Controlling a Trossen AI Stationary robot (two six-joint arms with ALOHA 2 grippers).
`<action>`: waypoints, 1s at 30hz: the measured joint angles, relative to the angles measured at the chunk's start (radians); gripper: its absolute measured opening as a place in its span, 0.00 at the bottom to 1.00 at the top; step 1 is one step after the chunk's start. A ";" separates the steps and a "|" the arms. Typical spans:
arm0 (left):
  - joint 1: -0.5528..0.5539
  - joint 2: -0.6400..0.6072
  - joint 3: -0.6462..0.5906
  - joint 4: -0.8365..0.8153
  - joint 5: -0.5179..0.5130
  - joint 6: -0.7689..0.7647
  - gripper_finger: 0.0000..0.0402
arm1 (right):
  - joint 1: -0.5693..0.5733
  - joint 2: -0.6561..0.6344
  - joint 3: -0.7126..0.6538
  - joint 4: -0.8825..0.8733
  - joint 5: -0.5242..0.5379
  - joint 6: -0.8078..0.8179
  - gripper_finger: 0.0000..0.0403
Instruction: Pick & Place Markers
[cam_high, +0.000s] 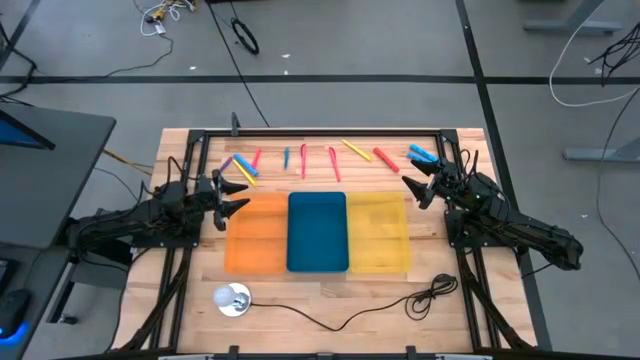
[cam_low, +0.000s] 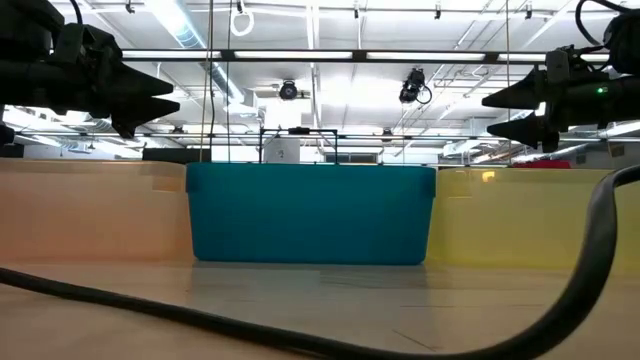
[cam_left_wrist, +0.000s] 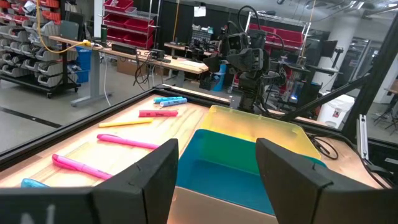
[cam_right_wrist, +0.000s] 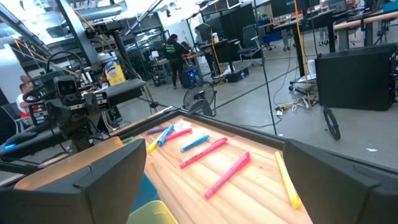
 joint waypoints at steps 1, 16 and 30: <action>0.000 0.000 0.000 0.000 0.000 0.000 0.55 | 0.000 0.000 0.000 0.002 0.000 0.011 0.94; 0.000 0.000 0.000 0.000 0.000 0.000 0.55 | 0.000 0.132 0.322 -0.275 0.231 -0.057 0.94; 0.000 0.000 0.000 0.000 0.000 -0.001 0.55 | 0.000 0.424 0.715 -0.452 0.433 -0.132 0.94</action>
